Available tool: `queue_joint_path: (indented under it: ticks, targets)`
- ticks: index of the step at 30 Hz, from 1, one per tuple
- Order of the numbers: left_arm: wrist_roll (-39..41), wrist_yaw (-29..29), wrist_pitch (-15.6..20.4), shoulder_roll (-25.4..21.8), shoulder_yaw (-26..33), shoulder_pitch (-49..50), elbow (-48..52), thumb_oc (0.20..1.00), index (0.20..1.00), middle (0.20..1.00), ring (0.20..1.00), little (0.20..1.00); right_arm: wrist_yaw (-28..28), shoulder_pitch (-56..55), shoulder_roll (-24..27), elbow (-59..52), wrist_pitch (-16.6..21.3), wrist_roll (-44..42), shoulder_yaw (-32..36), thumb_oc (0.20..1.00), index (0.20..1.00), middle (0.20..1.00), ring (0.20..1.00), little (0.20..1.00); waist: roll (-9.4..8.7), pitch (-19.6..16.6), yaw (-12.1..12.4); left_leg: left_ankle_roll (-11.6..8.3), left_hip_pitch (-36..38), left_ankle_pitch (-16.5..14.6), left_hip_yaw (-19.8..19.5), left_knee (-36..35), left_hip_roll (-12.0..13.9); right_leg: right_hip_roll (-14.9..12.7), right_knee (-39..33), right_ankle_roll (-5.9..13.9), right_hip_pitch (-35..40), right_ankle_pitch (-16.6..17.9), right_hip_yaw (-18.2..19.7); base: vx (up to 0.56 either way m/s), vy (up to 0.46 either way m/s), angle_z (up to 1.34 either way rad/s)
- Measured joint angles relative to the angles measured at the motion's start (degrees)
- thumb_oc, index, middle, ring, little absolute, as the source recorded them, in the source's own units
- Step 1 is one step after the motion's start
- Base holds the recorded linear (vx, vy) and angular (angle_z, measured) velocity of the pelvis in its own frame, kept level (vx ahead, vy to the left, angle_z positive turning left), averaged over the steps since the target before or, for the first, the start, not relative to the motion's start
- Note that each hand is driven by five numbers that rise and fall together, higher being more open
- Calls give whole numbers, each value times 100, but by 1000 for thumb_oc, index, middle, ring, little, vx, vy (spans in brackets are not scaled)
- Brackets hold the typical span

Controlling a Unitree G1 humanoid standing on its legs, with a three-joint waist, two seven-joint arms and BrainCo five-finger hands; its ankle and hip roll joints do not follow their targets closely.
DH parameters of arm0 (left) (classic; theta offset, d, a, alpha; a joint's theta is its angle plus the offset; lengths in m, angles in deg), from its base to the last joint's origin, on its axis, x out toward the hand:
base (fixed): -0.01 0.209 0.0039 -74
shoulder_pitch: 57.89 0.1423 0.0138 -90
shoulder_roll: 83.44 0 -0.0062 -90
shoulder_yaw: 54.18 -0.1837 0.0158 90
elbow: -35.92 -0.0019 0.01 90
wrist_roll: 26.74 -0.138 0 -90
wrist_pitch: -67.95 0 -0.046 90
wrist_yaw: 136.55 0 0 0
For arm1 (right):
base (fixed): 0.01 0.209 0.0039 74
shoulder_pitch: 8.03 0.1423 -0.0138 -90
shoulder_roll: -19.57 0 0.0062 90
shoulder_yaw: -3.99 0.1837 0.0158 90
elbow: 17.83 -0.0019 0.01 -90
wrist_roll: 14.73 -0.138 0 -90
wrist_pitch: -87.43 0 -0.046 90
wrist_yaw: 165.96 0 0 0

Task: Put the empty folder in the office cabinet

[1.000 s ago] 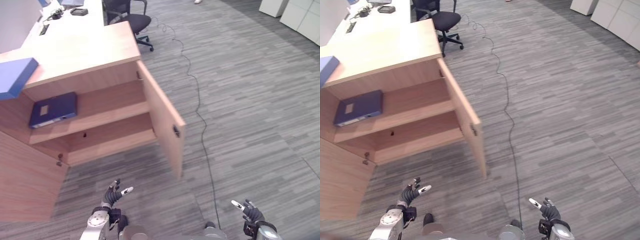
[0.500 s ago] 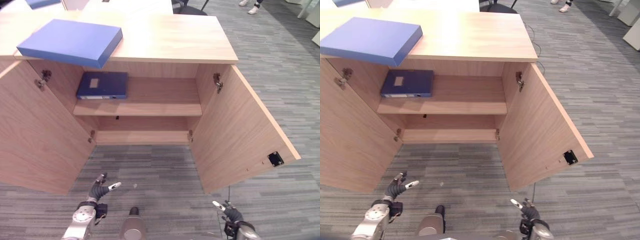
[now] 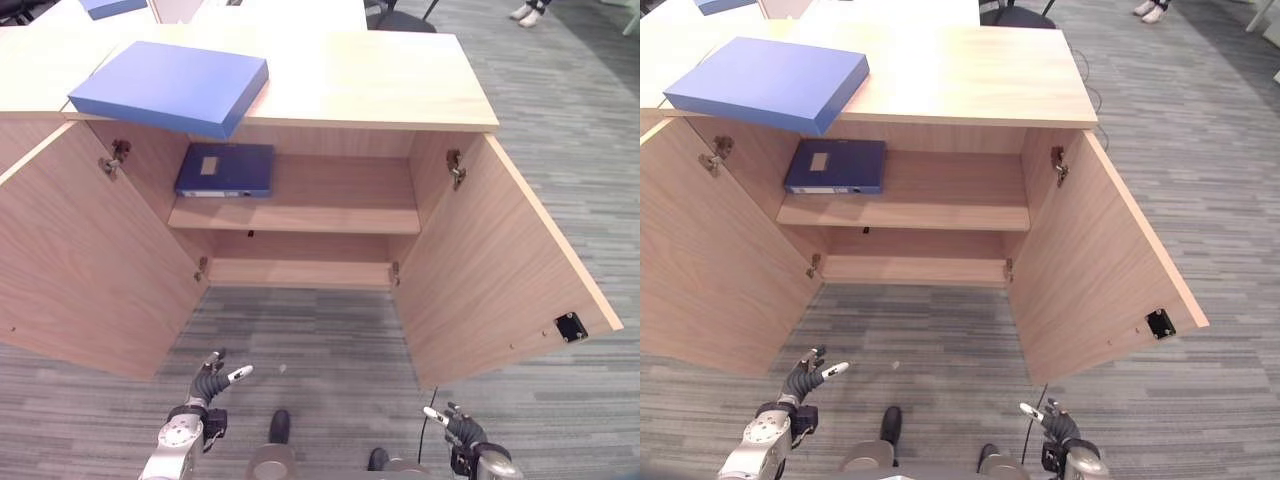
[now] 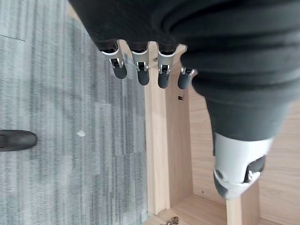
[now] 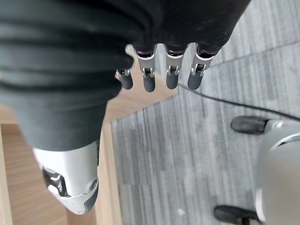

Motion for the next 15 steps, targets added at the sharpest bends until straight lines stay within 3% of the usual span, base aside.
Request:
queue_joint_path:
  ticks: [10,12,15]
  targets:
    - [-44,-39,0,28,-16,42,117,1000,1000,1000,1000,1000,61,4,43,-107,-4,205,-128,1000,1000,1000,1000,1000,225,-202,-24,13,145,-2,60,0,-80,-52,-245,31,229,119,67,-3,-6,-4]
    - [-52,-46,0,94,-16,129,117,1000,1000,1000,1000,1000,122,-4,70,-512,-18,207,-246,1000,1000,1000,1000,1000,322,-264,-25,14,175,0,56,1,-80,-49,-280,46,282,138,63,-24,-43,1]
    - [-58,-61,-1,177,-18,226,118,1000,1000,1000,1000,1000,177,12,88,-983,-26,206,-453,1000,1000,1000,1000,1000,330,-280,-3,13,246,-1,51,-2,-82,-42,-376,38,398,165,50,-8,-12,0]
